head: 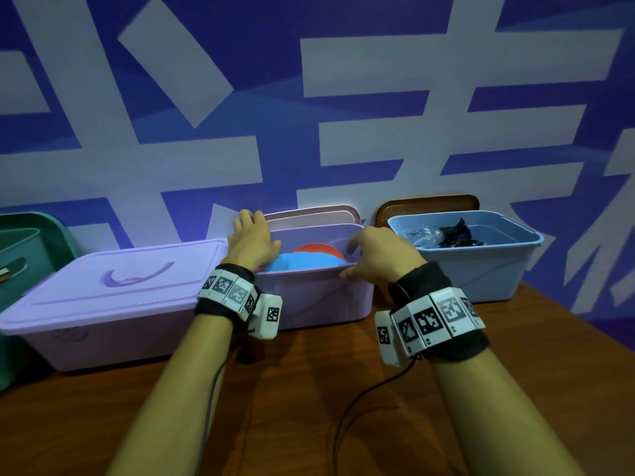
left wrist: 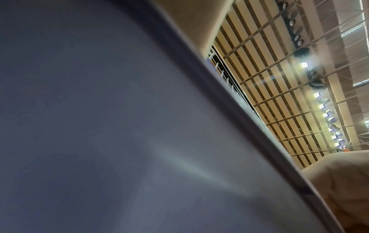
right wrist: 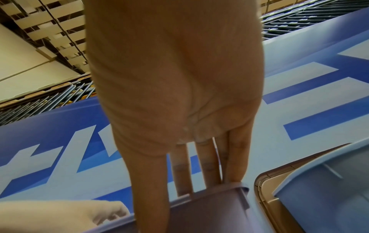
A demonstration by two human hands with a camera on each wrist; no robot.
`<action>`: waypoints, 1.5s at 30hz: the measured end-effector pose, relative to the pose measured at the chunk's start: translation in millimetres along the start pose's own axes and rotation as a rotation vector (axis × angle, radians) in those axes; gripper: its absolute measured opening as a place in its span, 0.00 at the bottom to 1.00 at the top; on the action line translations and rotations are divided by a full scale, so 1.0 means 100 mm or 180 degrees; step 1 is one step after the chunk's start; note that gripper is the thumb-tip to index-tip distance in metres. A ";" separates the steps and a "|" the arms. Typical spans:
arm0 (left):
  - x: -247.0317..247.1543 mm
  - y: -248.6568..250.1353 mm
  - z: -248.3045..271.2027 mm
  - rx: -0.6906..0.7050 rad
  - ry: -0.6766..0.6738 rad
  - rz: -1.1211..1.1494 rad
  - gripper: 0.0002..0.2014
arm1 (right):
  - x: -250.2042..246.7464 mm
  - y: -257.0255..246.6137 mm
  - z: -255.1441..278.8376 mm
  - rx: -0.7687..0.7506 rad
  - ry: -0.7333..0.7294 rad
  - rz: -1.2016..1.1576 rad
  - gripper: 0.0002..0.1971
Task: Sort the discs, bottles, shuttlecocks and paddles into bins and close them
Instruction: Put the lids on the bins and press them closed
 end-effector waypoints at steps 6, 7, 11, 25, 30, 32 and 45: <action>-0.06 0.00 0.00 0.0057 0.0119 0.0176 0.21 | 0.00 0.02 -0.03 0.0159 0.0070 0.0155 0.16; -0.05 0.00 -0.01 0.0052 0.0085 0.0190 0.21 | 0.00 0.03 -0.04 0.0211 0.0068 0.0165 0.18; -0.02 -0.02 -0.02 -0.0034 -0.0129 0.0438 0.20 | -0.03 0.08 -0.06 0.0346 0.0069 0.0232 0.26; -0.36 0.14 0.07 0.0295 -0.0182 0.0860 0.26 | -0.05 0.16 -0.04 0.0487 -0.0009 0.0112 0.29; -0.21 0.06 0.08 0.0161 -0.0735 0.0647 0.34 | -0.07 0.25 -0.06 0.0507 -0.0119 0.0032 0.25; -0.20 -0.01 0.06 0.0094 -0.0749 0.0675 0.34 | -0.09 0.32 -0.07 0.0536 -0.0144 0.0040 0.24; -0.69 0.04 0.12 0.0509 0.0289 0.0967 0.16 | -0.10 0.48 -0.07 0.0465 -0.0327 0.0139 0.18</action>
Point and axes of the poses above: each hand's wrist, its own z-axis away from the middle knuckle, its own x-axis out of the palm, y = z × x, the point moved 9 cm from there along -z, towards the middle knuckle, and after that the axes turned 2 degrees about -y, right-handed, at the moved point
